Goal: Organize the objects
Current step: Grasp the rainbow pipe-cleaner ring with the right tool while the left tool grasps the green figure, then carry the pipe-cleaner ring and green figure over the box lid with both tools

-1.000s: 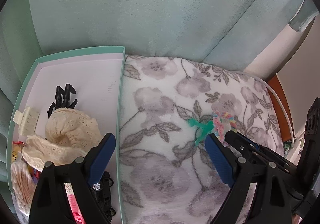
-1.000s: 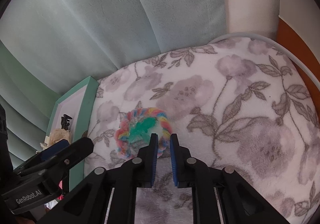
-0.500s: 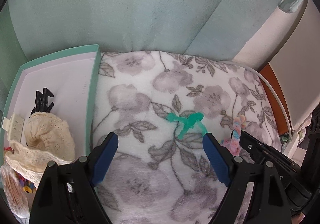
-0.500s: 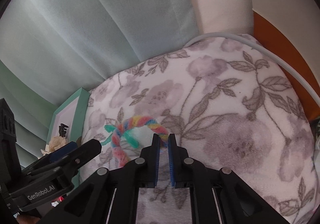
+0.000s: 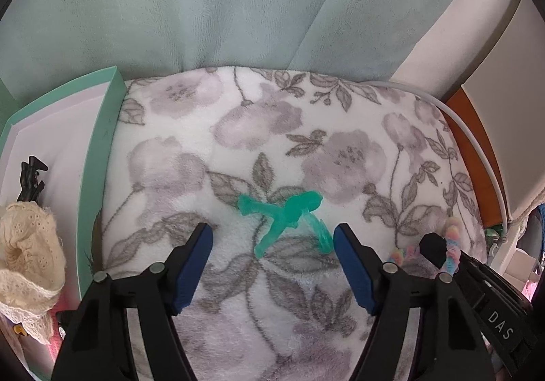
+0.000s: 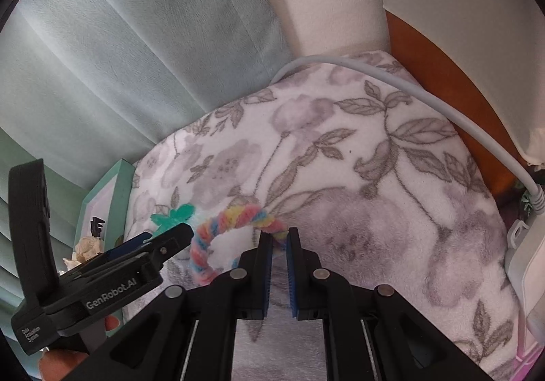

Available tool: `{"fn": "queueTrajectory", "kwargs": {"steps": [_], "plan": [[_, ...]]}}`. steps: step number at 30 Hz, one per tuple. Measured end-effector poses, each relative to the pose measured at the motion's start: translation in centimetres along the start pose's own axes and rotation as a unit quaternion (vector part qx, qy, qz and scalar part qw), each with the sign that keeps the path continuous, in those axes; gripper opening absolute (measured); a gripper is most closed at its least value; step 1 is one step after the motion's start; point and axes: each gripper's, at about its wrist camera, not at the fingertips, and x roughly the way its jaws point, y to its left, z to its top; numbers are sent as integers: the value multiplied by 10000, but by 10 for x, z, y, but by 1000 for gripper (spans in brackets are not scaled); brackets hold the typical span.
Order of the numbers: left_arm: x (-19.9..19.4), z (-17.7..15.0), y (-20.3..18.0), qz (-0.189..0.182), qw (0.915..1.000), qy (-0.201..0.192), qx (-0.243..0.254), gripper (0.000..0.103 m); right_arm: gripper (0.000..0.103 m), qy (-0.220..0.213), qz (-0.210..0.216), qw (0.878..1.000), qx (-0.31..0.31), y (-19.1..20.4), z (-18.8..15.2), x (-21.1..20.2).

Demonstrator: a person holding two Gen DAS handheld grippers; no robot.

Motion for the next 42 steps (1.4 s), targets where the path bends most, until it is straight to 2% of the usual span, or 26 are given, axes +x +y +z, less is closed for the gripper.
{"fn": "queueTrajectory", "kwargs": {"steps": [2, 5, 8, 10, 16, 19, 29, 42], "plan": [[1, 1, 0, 3, 10000, -6, 8, 74, 9, -8, 4, 10000, -3, 0, 0, 0], [1, 2, -1, -4, 10000, -6, 35, 68, 9, -7, 3, 10000, 3, 0, -1, -1], [1, 2, -3, -8, 10000, -3, 67, 59, 9, -11, -1, 10000, -19, 1, -1, 0], [0, 2, -3, -33, 10000, 1, 79, 48, 9, -12, -12, 10000, -28, 2, -1, -1], [-3, 0, -2, -94, 9999, 46, 64, 32, 9, -3, -39, 10000, -32, 4, -2, -4], [-6, -3, -1, -124, 9999, 59, 61, 27, 9, 0, -71, 10000, -35, 6, -2, -7], [-23, -10, 10, -264, 9996, 31, -71, 25, 9, -61, -101, 9999, -116, 18, -3, -21], [-74, -16, 45, -394, 9981, -297, -367, 25, 9, -260, -76, 9985, -477, 66, -6, -51]]}}
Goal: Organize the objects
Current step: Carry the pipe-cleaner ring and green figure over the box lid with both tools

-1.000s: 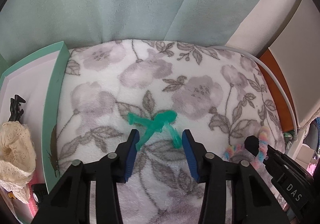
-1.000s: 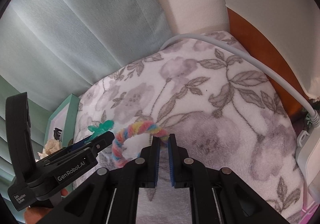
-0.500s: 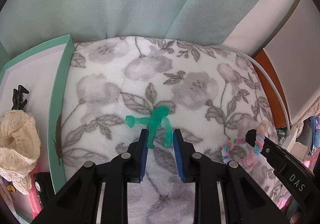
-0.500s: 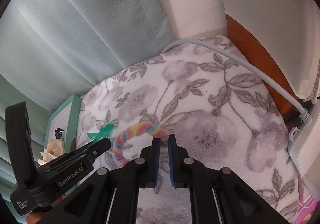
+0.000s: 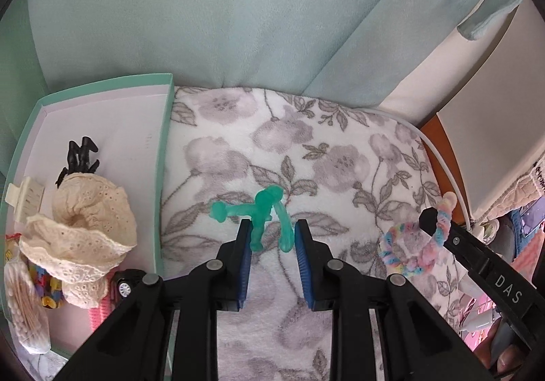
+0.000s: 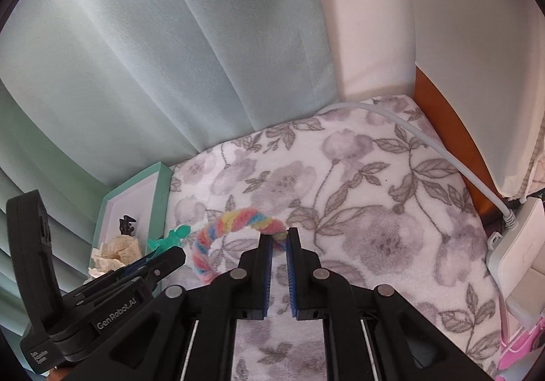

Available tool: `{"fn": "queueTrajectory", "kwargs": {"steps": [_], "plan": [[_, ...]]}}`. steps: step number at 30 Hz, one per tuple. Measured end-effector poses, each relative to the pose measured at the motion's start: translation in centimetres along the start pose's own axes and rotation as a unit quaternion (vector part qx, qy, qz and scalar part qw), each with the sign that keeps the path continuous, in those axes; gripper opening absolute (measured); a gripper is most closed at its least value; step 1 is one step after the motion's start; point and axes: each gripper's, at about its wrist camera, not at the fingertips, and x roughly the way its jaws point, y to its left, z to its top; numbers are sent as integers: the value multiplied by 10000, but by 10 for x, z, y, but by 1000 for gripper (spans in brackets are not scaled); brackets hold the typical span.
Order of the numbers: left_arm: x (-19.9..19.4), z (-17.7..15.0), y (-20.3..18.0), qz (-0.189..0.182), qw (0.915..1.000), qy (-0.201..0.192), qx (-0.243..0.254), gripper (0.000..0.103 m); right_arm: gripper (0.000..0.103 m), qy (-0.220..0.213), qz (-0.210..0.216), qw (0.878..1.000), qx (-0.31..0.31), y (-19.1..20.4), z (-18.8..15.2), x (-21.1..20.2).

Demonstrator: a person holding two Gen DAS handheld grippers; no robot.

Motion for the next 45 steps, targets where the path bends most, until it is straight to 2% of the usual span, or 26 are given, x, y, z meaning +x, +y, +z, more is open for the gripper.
{"fn": "queueTrajectory", "kwargs": {"steps": [11, 22, 33, 45], "plan": [[-66, 0, 42, -31, 9981, -550, -281, 25, 9, -195, 110, 9988, -440, 67, 8, -30], [-107, -16, 116, 278, 9932, -837, -754, 25, 9, -165, 253, 9966, -771, 138, 37, -26], [-108, -12, 175, 542, 9883, -886, -1117, 25, 9, 157, 418, 9921, -1169, 196, 35, 20], [-75, 1, 199, 628, 9881, -704, -1215, 26, 9, 565, 389, 9881, -1376, 224, 33, 83]]}}
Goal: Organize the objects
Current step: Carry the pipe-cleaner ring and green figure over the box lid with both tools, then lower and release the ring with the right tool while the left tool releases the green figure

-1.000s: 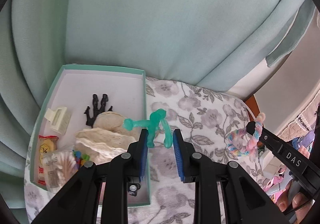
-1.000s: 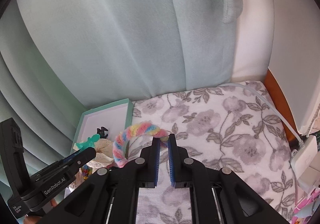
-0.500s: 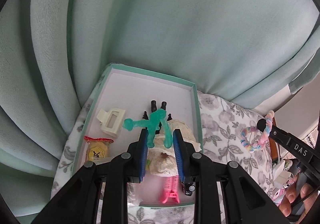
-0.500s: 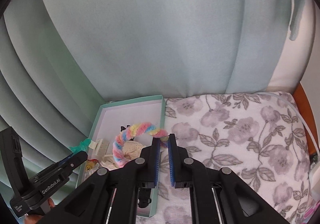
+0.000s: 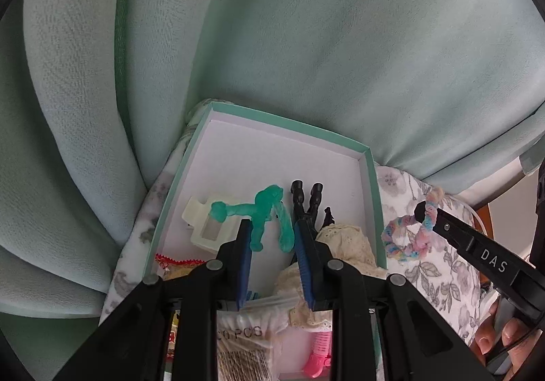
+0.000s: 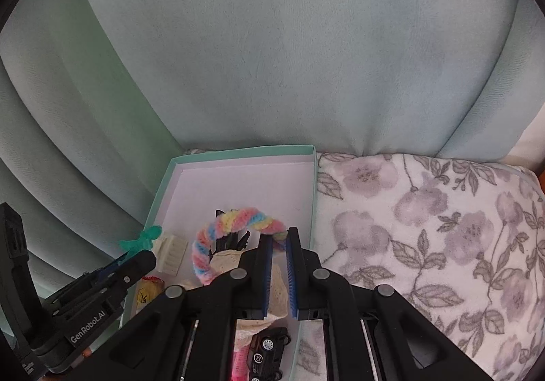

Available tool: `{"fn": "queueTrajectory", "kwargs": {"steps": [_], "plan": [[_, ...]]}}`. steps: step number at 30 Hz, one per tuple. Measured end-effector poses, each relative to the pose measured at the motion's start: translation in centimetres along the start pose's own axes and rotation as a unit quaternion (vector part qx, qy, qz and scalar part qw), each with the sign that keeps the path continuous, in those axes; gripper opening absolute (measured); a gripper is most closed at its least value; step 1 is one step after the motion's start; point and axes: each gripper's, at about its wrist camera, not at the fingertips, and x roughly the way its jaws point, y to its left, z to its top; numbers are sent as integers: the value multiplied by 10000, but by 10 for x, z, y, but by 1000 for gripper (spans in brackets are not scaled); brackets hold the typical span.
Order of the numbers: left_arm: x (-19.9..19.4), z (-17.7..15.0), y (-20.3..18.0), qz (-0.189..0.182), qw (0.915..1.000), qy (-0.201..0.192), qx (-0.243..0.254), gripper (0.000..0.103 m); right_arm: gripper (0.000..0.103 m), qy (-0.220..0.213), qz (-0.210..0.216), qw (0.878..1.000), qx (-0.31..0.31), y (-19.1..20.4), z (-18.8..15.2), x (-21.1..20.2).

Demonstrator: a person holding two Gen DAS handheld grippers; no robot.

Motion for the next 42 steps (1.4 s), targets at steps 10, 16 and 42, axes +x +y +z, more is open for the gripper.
{"fn": "queueTrajectory", "kwargs": {"steps": [10, 16, 42], "plan": [[32, 4, 3, 79, 9998, 207, 4, 26, 9, 318, -110, 9992, -193, 11, 6, 41], [45, 3, 2, 126, 9995, 304, 9, 26, 9, 515, -212, 9981, -246, 12, 6, 57], [37, -2, 0, 215, 9993, 319, -40, 30, 22, 728, -219, 9957, -521, 21, -13, 62]]}}
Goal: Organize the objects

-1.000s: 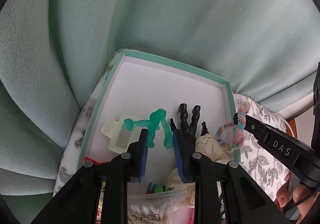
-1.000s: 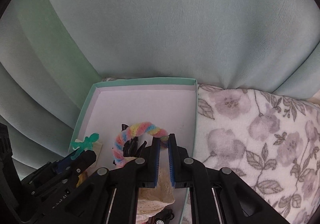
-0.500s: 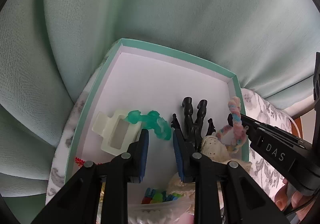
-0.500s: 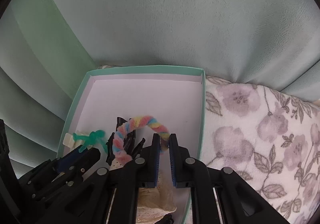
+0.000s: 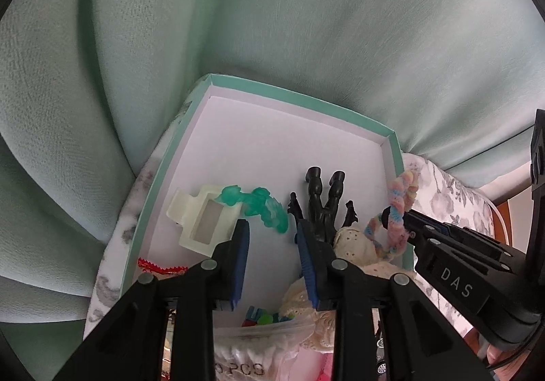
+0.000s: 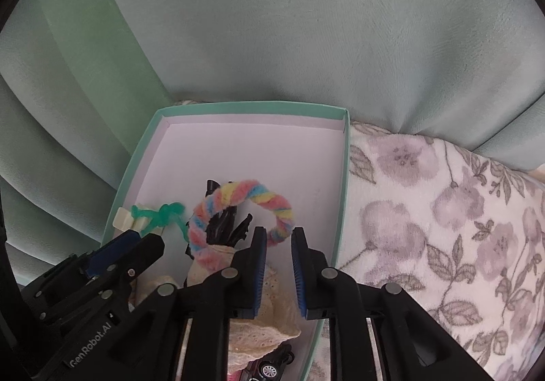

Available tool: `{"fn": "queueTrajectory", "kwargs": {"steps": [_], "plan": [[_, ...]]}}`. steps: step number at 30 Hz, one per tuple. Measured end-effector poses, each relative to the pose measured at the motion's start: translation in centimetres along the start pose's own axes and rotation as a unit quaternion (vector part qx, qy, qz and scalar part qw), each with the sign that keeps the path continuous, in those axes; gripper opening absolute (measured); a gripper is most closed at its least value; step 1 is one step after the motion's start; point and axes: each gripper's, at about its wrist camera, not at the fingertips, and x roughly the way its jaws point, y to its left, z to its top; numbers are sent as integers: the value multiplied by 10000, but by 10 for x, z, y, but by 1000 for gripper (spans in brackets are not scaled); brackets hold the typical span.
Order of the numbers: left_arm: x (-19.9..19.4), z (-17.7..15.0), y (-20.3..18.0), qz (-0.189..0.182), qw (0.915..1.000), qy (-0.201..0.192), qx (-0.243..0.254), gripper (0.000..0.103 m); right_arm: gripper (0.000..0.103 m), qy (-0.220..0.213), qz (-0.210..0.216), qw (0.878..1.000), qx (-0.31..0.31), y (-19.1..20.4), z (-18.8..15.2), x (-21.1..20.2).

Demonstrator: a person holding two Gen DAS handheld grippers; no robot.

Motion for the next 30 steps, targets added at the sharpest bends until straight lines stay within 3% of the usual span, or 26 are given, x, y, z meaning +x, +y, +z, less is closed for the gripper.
{"fn": "queueTrajectory", "kwargs": {"steps": [2, 5, 7, 9, 14, 19, 30], "plan": [[-5, -1, 0, 26, 10000, -25, -5, 30, 38, -18, -1, 10000, -18, 2, -2, -2], [-7, 0, 0, 46, 10000, -48, -18, 31, 38, -48, 3, 10000, -82, 5, -6, -9], [-12, -1, 1, 67, 9999, -86, -33, 40, 38, -93, -5, 9999, -102, 7, -8, -14], [-16, -2, 2, 90, 9999, -123, -53, 41, 40, -126, 6, 9999, -96, 8, -10, -20], [-24, -7, 4, 187, 9997, -141, -98, 47, 47, -192, -12, 9997, -117, 10, -18, -31], [-33, -16, 4, 335, 9993, -174, -46, 54, 60, -277, -27, 9995, -146, 13, -29, -41], [-40, -39, 16, 633, 9979, -56, -145, 55, 76, -336, -157, 9992, -128, 8, -62, -52]]}}
